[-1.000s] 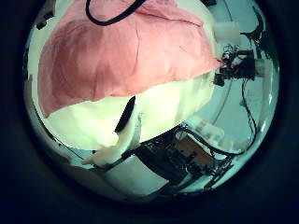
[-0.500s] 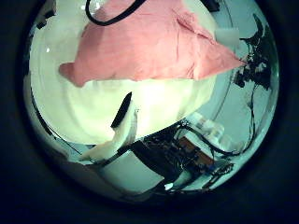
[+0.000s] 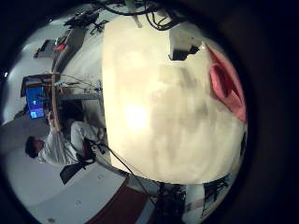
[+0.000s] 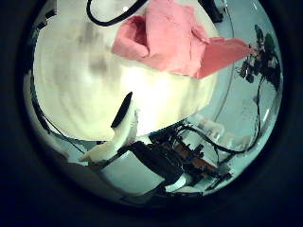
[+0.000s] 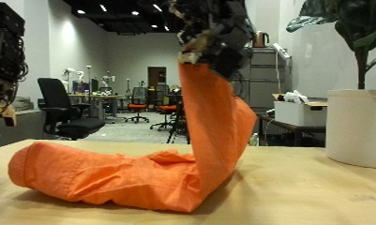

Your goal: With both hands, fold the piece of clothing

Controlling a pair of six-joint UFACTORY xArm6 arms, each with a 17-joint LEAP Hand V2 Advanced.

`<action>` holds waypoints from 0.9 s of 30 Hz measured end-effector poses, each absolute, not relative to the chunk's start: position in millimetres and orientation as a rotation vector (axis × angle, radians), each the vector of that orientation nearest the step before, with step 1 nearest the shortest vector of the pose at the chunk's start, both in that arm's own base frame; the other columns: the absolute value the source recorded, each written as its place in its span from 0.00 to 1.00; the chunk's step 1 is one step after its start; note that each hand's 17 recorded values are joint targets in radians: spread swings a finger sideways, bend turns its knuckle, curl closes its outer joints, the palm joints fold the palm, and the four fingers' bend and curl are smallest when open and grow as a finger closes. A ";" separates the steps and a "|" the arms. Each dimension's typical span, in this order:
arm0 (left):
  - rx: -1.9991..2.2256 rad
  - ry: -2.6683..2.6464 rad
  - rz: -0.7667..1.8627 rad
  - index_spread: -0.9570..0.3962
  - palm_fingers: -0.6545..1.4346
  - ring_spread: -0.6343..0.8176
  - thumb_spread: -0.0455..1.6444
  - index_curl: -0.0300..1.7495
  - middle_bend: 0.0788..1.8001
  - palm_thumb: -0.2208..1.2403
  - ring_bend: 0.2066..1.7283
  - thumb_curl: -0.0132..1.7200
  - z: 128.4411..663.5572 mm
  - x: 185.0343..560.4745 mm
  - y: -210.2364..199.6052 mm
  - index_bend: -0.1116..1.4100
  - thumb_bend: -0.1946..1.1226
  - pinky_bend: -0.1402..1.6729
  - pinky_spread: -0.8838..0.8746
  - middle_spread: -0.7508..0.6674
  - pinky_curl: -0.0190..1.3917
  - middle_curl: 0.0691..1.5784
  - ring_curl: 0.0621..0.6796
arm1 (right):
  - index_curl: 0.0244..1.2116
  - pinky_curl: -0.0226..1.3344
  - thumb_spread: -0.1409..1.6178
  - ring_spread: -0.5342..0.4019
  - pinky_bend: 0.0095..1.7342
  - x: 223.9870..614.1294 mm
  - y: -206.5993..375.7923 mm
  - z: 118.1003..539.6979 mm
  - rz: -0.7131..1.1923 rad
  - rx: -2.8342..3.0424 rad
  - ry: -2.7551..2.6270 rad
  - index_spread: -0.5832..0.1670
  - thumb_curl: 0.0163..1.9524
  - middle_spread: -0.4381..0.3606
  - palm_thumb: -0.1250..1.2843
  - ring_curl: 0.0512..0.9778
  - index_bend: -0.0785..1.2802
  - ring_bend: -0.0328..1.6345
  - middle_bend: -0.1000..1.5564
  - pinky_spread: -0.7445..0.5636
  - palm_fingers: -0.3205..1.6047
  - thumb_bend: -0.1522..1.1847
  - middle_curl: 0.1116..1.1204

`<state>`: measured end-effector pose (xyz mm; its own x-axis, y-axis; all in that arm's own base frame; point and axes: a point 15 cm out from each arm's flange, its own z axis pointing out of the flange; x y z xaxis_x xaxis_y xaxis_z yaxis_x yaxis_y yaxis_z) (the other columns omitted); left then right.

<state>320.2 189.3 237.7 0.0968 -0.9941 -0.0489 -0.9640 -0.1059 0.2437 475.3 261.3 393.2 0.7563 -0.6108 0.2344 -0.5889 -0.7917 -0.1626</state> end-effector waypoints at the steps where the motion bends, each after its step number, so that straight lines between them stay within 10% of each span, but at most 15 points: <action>1: 2.223 -1.980 -0.298 0.75 0.38 0.60 0.68 0.18 0.07 0.45 0.26 0.17 238.3 317.2 194.5 0.18 0.13 0.37 0.54 0.61 0.26 0.20 0.27 | 0.65 0.54 0.64 0.35 0.73 475.7 278.6 389.3 -0.406 -2.876 0.950 0.47 0.35 0.40 0.87 0.61 0.87 0.85 0.84 0.36 0.77 0.11 0.64; 19: 2.305 -1.890 -0.210 0.76 0.39 0.58 0.69 0.18 0.07 0.45 0.28 0.17 246.8 289.1 217.2 0.17 0.13 0.38 0.53 0.61 0.26 0.20 0.26 | 0.64 0.54 0.69 0.36 0.71 434.0 438.4 239.0 0.146 -2.899 0.687 0.47 0.36 0.40 0.80 0.60 0.85 0.84 0.83 0.35 0.75 0.08 0.63; 27: 2.298 -1.903 -0.211 0.76 0.39 0.58 0.70 0.18 0.07 0.45 0.28 0.17 248.2 288.5 210.7 0.18 0.13 0.39 0.52 0.61 0.26 0.20 0.26 | 0.60 0.45 0.68 0.28 0.53 453.8 418.0 237.0 0.181 -2.873 0.676 0.41 0.34 0.38 0.77 0.53 0.69 0.73 0.76 0.18 0.55 0.09 0.57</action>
